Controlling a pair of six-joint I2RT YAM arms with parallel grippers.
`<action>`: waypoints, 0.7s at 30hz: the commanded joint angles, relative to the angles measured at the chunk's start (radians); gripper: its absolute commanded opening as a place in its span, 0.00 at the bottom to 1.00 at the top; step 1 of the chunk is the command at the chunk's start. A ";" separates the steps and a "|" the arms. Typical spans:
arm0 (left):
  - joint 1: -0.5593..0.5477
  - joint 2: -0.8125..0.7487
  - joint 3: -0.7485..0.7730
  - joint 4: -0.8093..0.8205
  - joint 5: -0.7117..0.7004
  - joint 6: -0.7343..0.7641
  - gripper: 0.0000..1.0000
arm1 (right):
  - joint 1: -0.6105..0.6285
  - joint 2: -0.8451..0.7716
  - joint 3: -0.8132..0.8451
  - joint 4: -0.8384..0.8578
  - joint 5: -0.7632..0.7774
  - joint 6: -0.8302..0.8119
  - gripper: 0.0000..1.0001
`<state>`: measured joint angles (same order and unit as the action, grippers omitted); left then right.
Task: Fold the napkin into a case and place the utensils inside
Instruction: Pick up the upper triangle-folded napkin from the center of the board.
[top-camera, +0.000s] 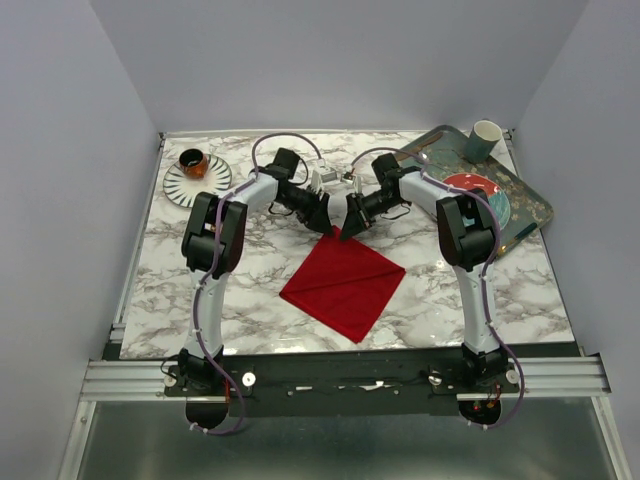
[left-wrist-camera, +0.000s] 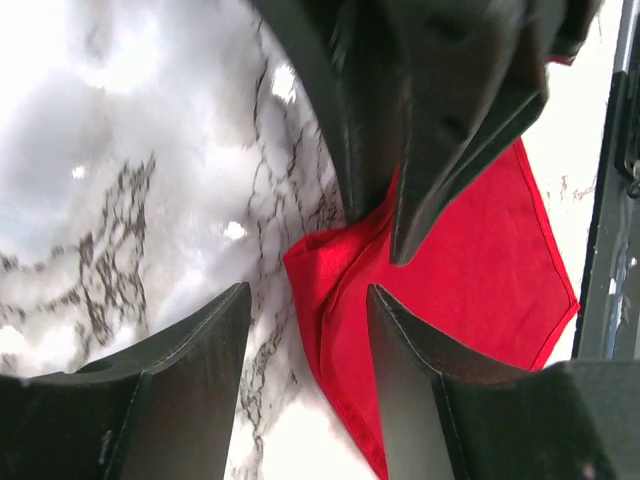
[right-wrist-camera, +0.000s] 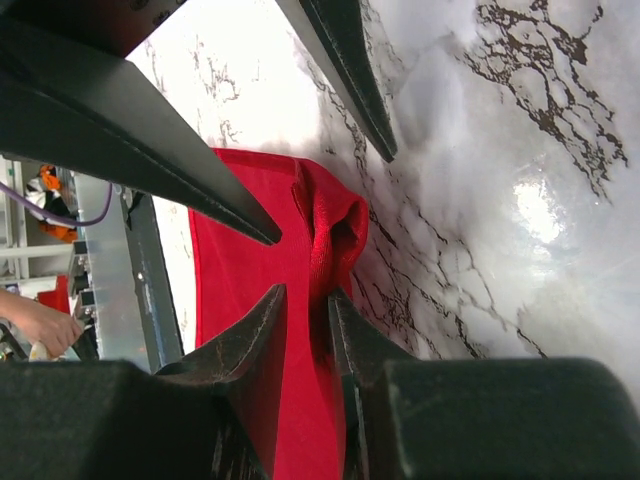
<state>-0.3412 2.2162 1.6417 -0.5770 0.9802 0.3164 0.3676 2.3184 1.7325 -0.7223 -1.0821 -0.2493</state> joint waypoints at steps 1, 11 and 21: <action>0.002 0.042 0.082 -0.092 0.084 0.108 0.58 | 0.008 -0.037 0.001 0.023 -0.041 -0.018 0.31; -0.007 0.057 0.093 -0.119 0.086 0.135 0.54 | 0.007 -0.050 0.001 0.024 -0.058 -0.011 0.31; -0.013 0.020 0.078 -0.124 0.083 0.173 0.16 | 0.008 -0.079 -0.004 0.024 -0.055 0.002 0.38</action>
<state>-0.3485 2.2559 1.7126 -0.6899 1.0332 0.4511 0.3676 2.3066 1.7325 -0.7177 -1.1164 -0.2508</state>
